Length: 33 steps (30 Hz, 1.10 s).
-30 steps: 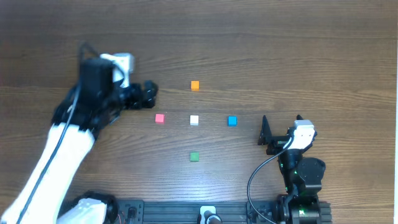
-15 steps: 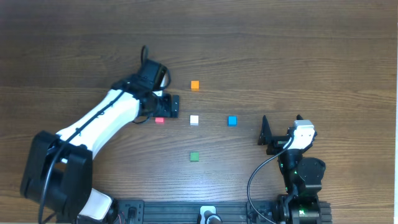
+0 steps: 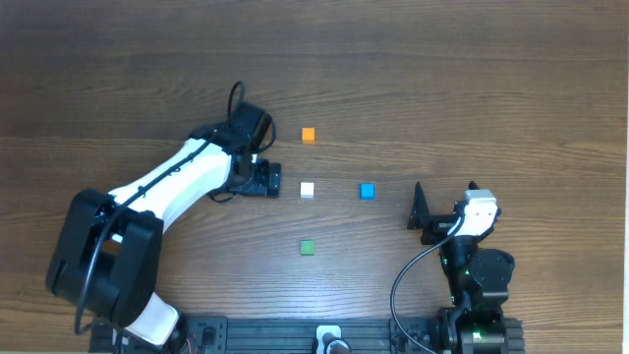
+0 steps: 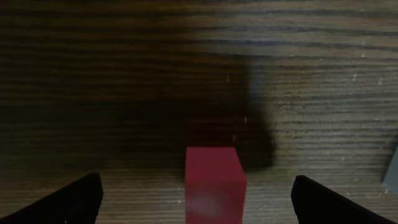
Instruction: Stack Cubes
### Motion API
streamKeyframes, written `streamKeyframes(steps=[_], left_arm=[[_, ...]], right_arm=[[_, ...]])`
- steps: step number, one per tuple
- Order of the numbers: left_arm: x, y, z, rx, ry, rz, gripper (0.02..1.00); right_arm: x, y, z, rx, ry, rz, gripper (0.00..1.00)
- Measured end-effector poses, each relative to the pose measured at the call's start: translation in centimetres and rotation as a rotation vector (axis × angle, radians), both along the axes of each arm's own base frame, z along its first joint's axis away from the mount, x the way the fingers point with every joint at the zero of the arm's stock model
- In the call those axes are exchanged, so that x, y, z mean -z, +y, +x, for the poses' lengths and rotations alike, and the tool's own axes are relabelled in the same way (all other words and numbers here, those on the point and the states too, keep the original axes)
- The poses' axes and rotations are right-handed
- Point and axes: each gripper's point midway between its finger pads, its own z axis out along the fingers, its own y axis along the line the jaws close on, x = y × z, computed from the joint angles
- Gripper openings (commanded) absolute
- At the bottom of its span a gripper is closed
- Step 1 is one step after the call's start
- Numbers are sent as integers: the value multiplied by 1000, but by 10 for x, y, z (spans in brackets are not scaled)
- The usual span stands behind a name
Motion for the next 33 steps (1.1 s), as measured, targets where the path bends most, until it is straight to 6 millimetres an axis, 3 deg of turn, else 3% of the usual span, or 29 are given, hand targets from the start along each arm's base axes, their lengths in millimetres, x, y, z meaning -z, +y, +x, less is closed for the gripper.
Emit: streamKeyframes(steps=[8, 14, 20, 33], left_arm=[[2, -3, 1, 7, -7, 4, 928], [6, -3, 2, 5, 0, 7, 829], [12, -3, 2, 1, 8, 10, 533], [13, -4, 4, -6, 3, 7, 211]], right_arm=[[0, 0, 0, 0, 0, 0, 991], [0, 0, 0, 0, 0, 1, 991], [0, 0, 0, 0, 0, 0, 993], [0, 0, 0, 0, 0, 1, 993]])
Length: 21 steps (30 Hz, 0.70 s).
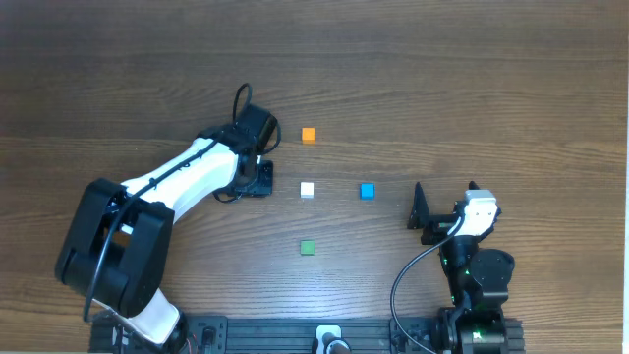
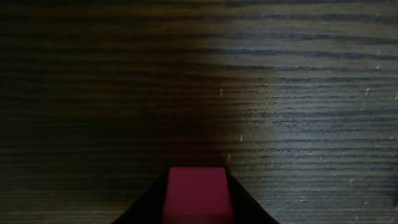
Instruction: Stack Cubes
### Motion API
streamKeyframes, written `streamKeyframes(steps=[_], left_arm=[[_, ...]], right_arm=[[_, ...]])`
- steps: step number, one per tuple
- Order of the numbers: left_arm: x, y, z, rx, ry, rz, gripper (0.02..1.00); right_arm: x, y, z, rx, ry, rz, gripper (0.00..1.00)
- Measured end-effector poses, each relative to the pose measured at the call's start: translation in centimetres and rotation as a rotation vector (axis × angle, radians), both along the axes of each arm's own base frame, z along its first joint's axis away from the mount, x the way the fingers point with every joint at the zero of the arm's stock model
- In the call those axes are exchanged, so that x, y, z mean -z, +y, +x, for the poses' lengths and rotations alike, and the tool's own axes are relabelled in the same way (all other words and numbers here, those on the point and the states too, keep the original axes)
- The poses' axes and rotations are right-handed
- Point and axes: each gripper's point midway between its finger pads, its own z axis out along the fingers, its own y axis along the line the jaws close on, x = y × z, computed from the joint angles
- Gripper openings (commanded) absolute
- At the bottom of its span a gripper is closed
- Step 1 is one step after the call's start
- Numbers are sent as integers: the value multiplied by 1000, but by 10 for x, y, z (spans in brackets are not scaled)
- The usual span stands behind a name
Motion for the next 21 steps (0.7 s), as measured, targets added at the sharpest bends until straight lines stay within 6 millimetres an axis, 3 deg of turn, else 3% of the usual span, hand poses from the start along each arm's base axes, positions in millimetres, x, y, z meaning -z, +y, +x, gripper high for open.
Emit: streamKeyframes(steps=[5, 11, 16, 21], left_arm=[[0, 0, 0, 1, -2, 0, 134], [-9, -9, 2, -6, -5, -1, 112], [-50, -39, 14, -21, -43, -8, 104], [-90, -81, 23, -22, -127, -60, 104]], right_arm=[[0, 0, 0, 0, 0, 0, 993], [0, 0, 0, 0, 0, 0, 991], [0, 0, 0, 0, 0, 0, 991], [0, 0, 0, 0, 0, 0, 991]])
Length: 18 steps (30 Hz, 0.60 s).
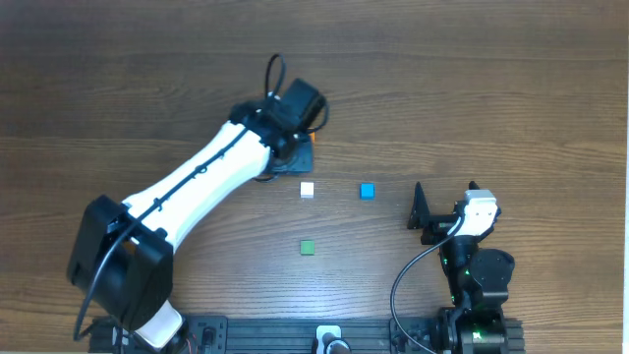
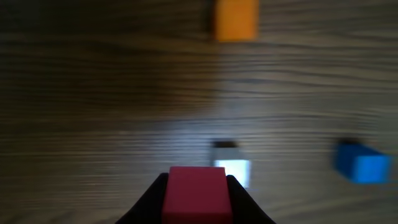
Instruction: Stack Cubes
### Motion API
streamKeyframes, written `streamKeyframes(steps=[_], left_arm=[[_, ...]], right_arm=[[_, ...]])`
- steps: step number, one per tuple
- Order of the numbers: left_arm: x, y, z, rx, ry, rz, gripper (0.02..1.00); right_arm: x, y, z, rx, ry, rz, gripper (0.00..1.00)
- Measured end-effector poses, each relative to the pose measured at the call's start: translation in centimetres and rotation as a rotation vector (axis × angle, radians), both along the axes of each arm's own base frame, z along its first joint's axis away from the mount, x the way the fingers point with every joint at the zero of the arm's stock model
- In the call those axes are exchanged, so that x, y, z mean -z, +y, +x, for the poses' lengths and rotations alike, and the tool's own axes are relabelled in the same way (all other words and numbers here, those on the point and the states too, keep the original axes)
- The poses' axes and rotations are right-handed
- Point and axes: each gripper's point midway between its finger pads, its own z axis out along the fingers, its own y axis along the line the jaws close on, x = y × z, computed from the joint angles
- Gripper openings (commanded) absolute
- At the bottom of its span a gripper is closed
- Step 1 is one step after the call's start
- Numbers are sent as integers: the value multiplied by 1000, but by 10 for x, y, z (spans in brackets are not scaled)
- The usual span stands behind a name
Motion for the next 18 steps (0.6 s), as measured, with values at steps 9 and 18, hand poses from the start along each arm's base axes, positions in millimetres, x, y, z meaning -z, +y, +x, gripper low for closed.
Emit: streamKeyframes(steps=[9, 18], left_arm=[[13, -33, -24, -13, 37, 6, 97], [19, -42, -32, -27, 52, 8, 95]], right_arm=[[0, 0, 0, 0, 0, 0, 991], [0, 0, 0, 0, 0, 0, 993]])
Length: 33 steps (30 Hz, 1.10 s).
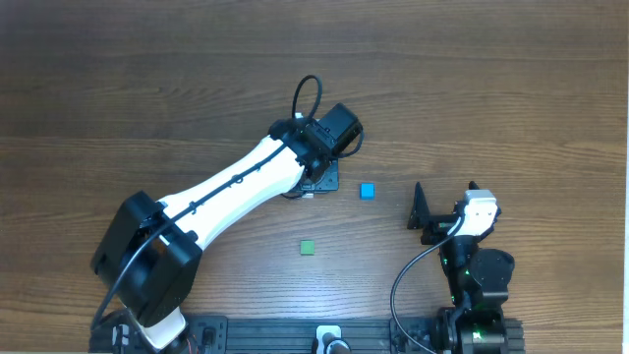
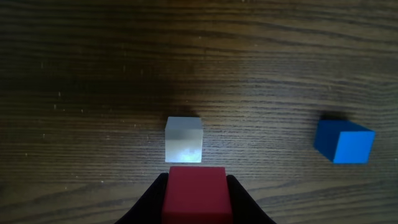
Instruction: Stack Cubes
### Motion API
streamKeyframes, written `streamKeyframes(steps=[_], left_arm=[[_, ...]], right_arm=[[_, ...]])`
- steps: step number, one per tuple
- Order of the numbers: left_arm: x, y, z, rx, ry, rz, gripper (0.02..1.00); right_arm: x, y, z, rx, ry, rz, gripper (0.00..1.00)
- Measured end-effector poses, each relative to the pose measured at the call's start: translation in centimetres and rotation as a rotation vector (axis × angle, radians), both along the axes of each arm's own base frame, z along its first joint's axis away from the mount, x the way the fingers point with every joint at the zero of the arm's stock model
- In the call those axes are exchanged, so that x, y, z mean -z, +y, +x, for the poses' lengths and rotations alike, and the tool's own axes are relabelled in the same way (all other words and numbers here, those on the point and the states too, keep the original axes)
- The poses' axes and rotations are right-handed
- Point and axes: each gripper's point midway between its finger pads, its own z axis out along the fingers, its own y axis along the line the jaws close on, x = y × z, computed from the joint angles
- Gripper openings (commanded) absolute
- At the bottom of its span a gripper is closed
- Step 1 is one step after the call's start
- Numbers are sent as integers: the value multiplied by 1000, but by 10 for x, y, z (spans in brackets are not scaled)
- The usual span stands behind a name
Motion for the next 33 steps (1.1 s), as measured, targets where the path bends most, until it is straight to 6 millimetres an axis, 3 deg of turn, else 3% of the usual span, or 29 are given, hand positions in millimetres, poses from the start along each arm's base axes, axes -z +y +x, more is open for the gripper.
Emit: streamKeyframes(steps=[24, 33], left_arm=[[31, 6, 1, -16, 57, 54, 93], [33, 5, 2, -16, 55, 53, 99]], right_arm=[[0, 0, 0, 0, 0, 0, 993], [0, 0, 0, 0, 0, 0, 991]])
